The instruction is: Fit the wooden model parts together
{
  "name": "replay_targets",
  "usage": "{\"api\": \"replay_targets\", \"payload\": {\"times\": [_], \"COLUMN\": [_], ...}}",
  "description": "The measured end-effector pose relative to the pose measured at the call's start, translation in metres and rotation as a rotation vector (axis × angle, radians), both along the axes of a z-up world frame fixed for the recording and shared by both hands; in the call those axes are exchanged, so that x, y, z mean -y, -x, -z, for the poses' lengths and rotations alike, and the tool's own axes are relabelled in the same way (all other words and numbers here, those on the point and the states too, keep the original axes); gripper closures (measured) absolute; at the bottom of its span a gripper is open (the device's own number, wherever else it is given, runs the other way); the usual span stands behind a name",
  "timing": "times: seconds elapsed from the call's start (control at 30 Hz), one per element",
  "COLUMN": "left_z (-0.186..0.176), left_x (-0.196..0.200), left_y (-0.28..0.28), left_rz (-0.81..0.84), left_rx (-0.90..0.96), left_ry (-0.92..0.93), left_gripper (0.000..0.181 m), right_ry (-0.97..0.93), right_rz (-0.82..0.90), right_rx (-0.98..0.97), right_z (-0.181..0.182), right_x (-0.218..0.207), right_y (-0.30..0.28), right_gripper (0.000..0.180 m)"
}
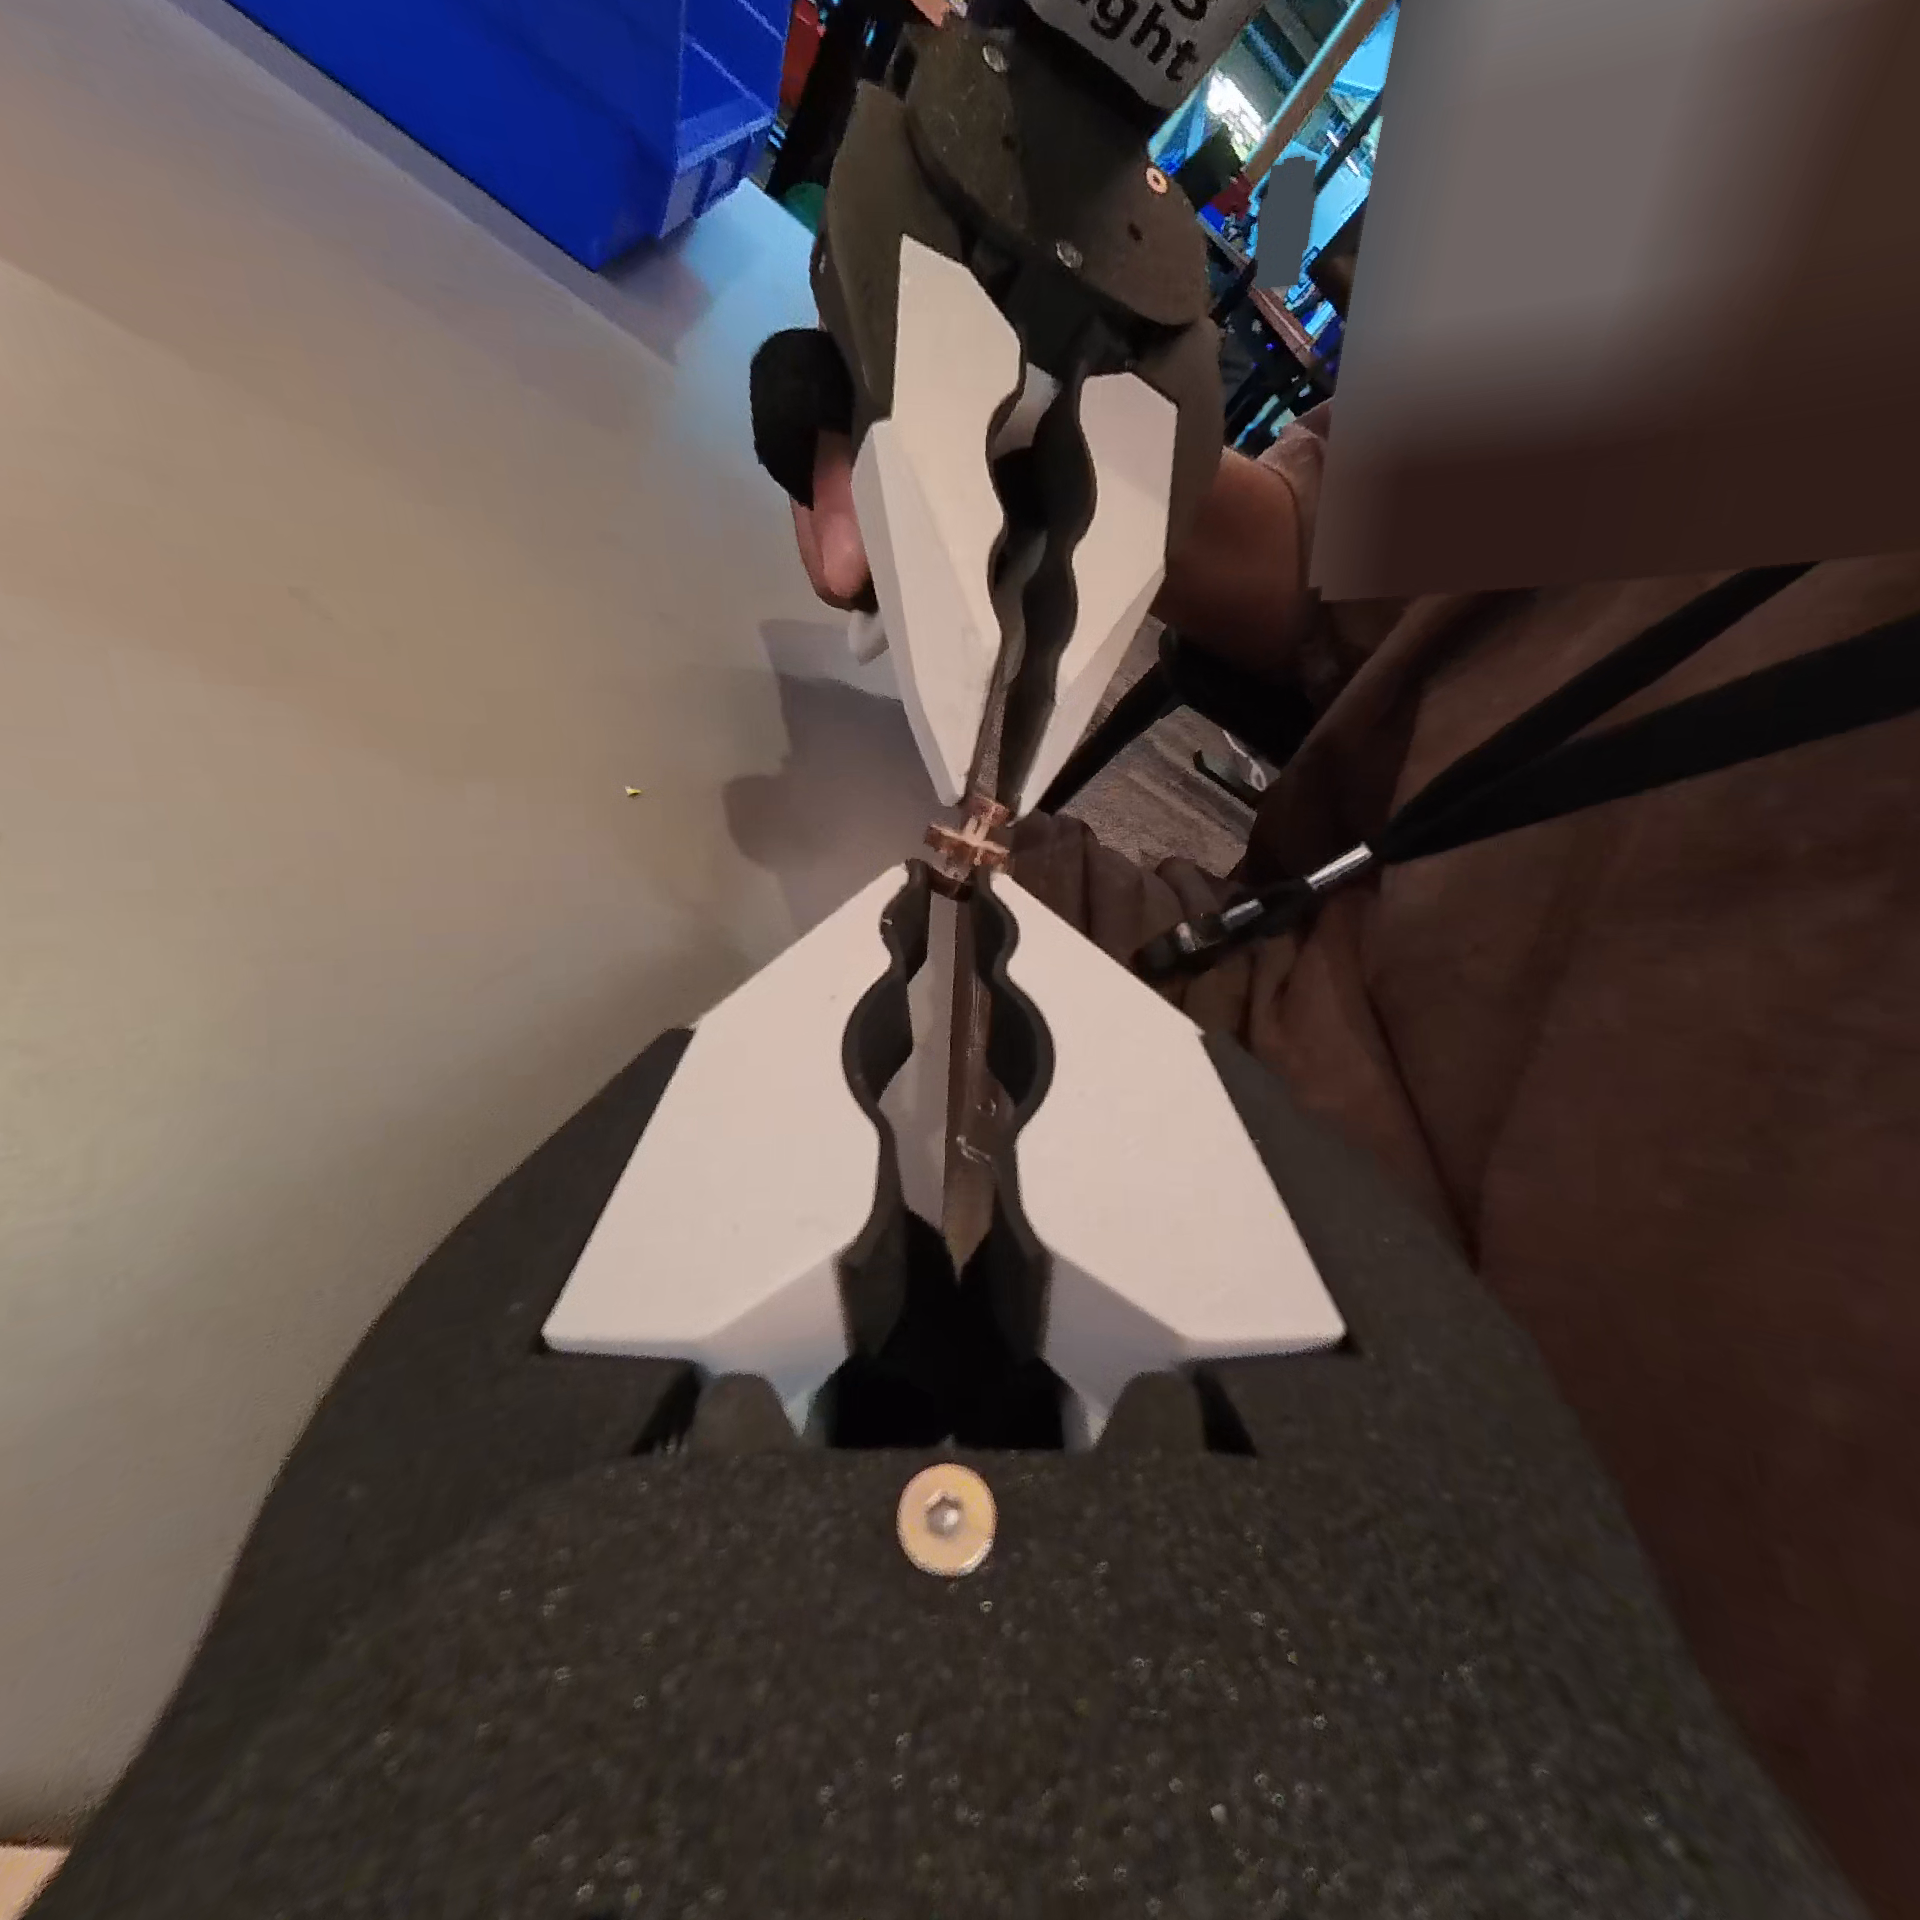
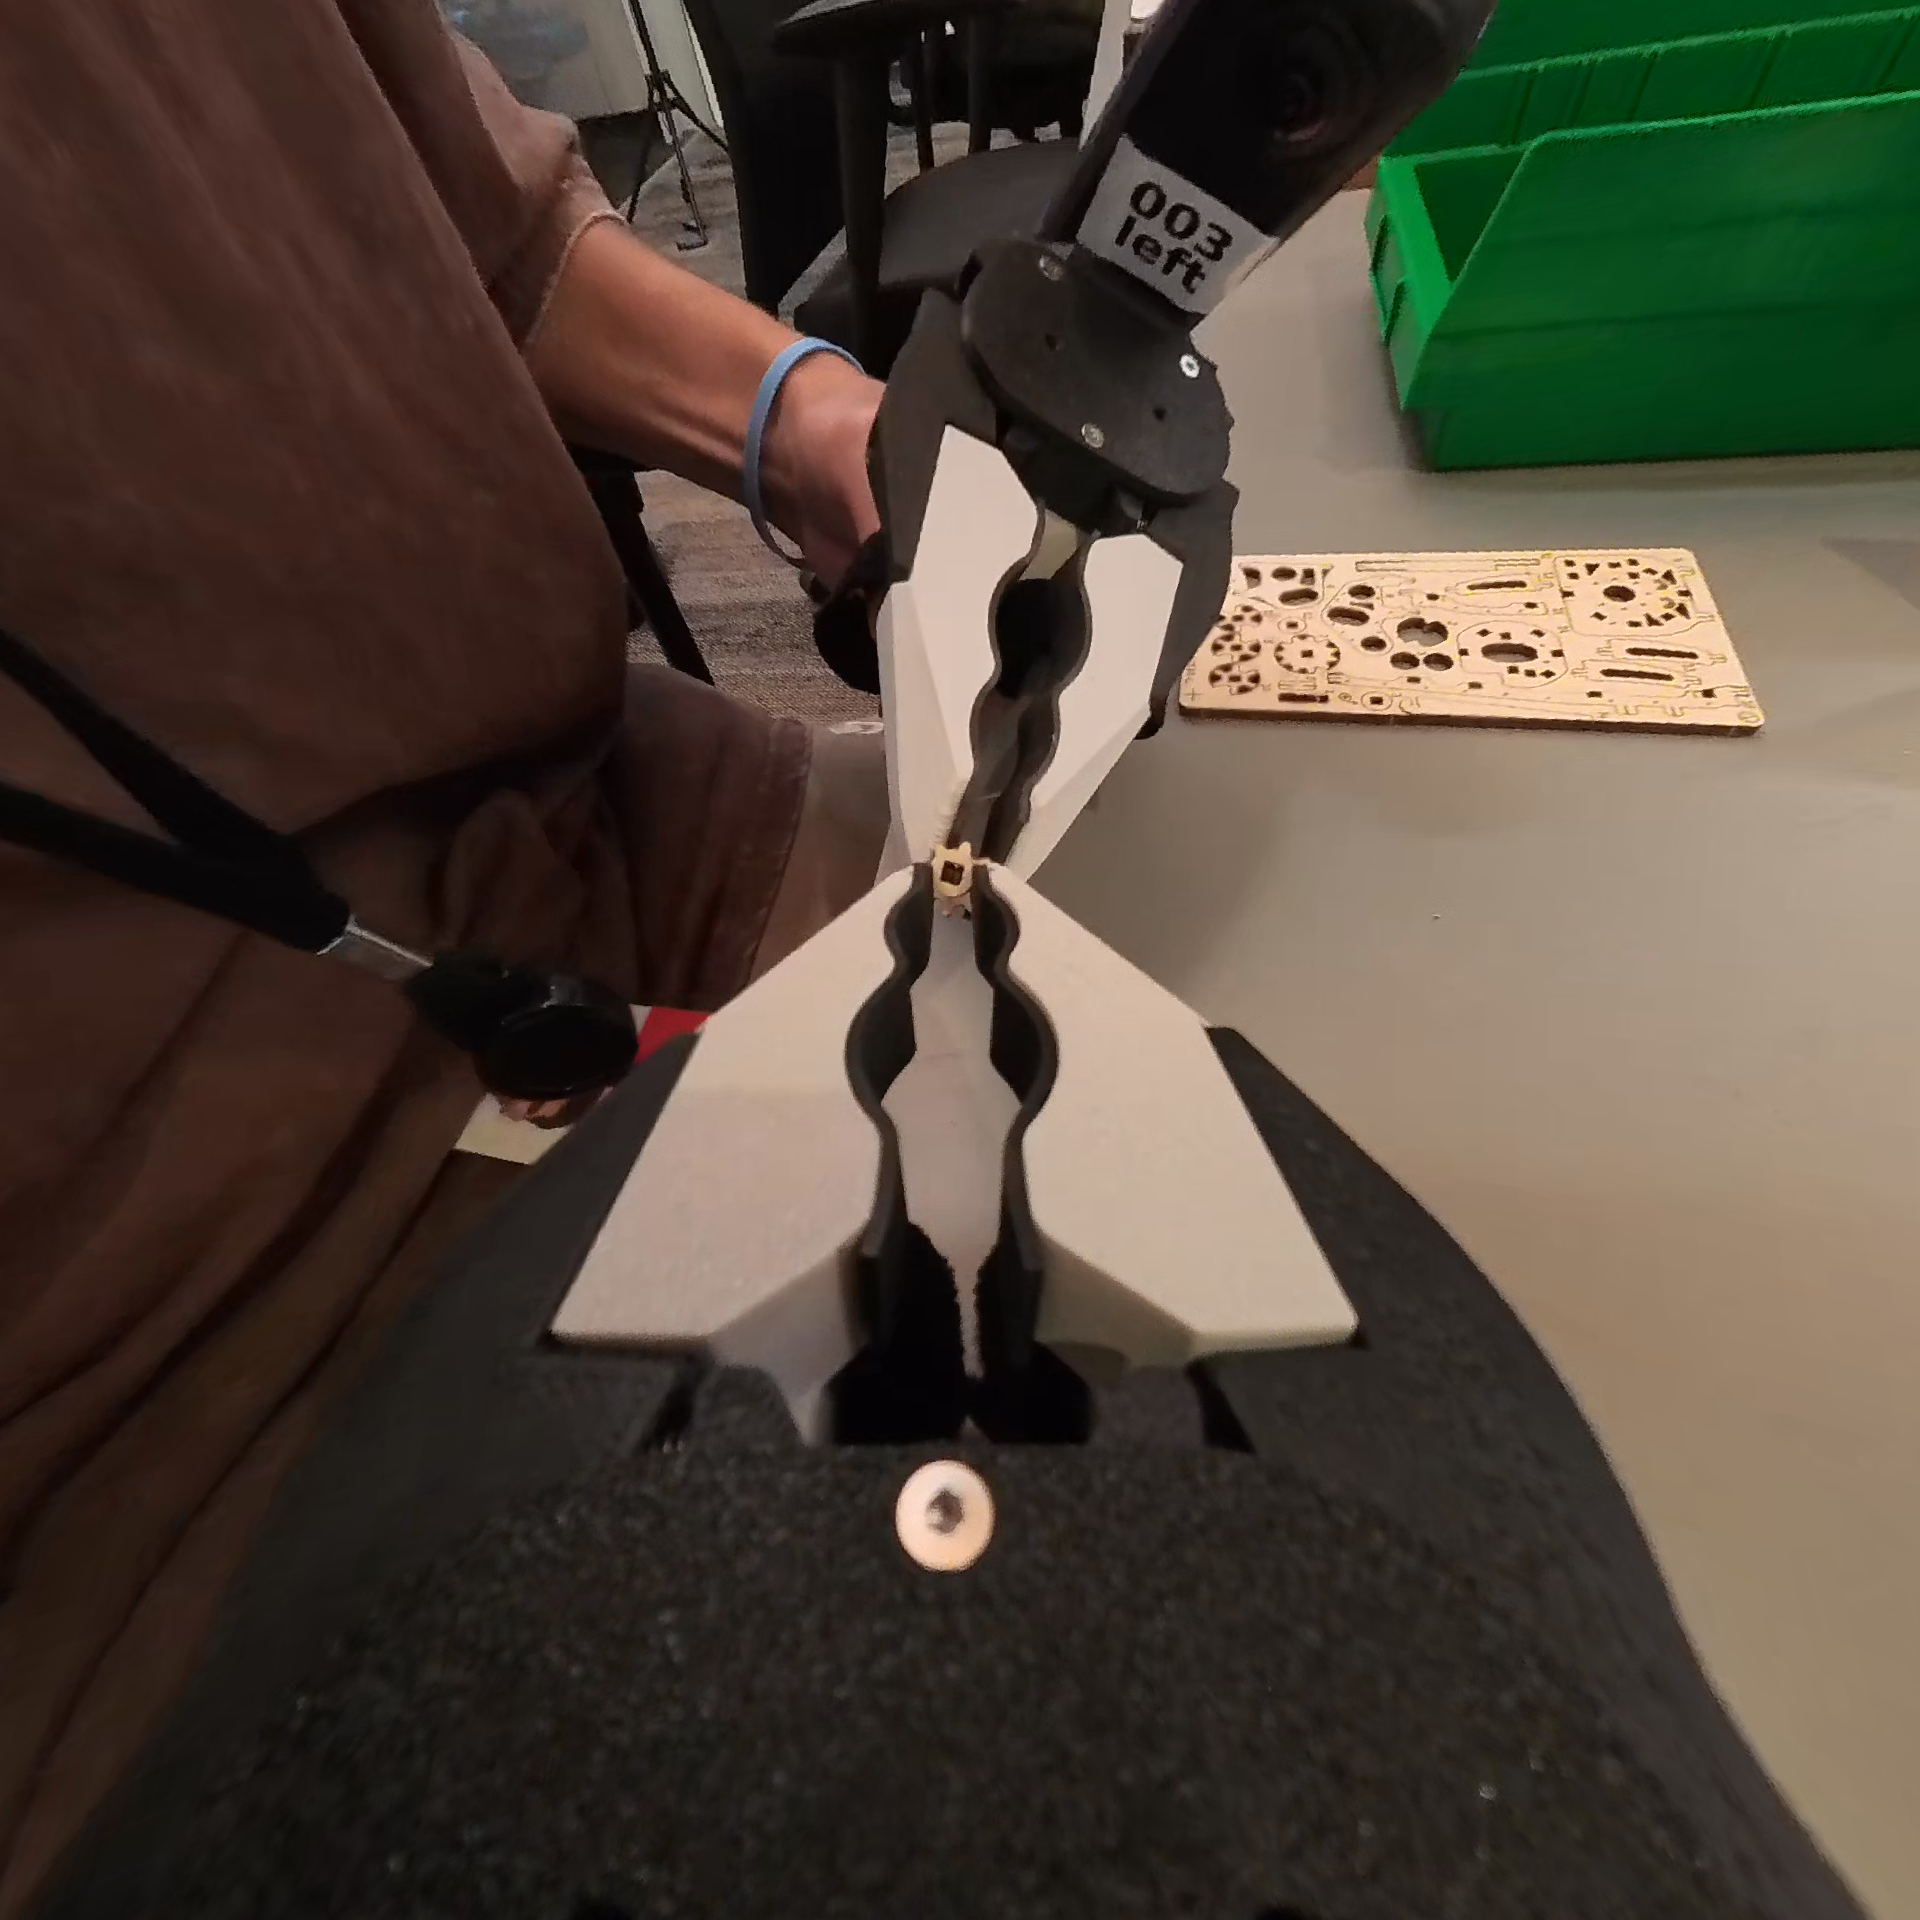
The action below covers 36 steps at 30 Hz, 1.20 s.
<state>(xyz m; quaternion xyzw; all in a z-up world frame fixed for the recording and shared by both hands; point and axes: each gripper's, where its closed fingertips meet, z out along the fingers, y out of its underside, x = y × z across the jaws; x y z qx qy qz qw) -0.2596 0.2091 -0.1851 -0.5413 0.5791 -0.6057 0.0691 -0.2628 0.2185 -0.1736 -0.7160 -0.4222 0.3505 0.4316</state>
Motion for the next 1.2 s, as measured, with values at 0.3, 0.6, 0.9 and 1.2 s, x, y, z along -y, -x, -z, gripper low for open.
{"api": "replay_targets", "payload": {"times": [0.3, 0.6, 0.9, 1.2], "left_z": [0.005, 0.005, 0.008, 0.008], "left_x": [0.001, 0.002, 0.004, 0.002], "left_y": [-0.001, 0.000, -0.002, -0.001], "left_rz": [0.004, 0.003, 0.010, 0.006], "left_rx": [-0.028, -0.022, -0.046, -0.055], "left_ry": [-0.014, -0.039, -0.035, -0.003], "left_gripper": [0.176, 0.176, 0.175, 0.175], "right_ry": [-0.010, 0.016, 0.119, 0.172], "right_rz": [-0.004, -0.023, -0.006, -0.036], "right_rx": [0.049, 0.010, -0.091, -0.100], "right_z": [0.005, 0.006, 0.008, 0.016], "right_x": [0.001, 0.003, 0.000, 0.002], "right_y": [0.000, 0.001, -0.004, -0.004], "right_gripper": [0.172, 0.172, 0.172, 0.172]}}
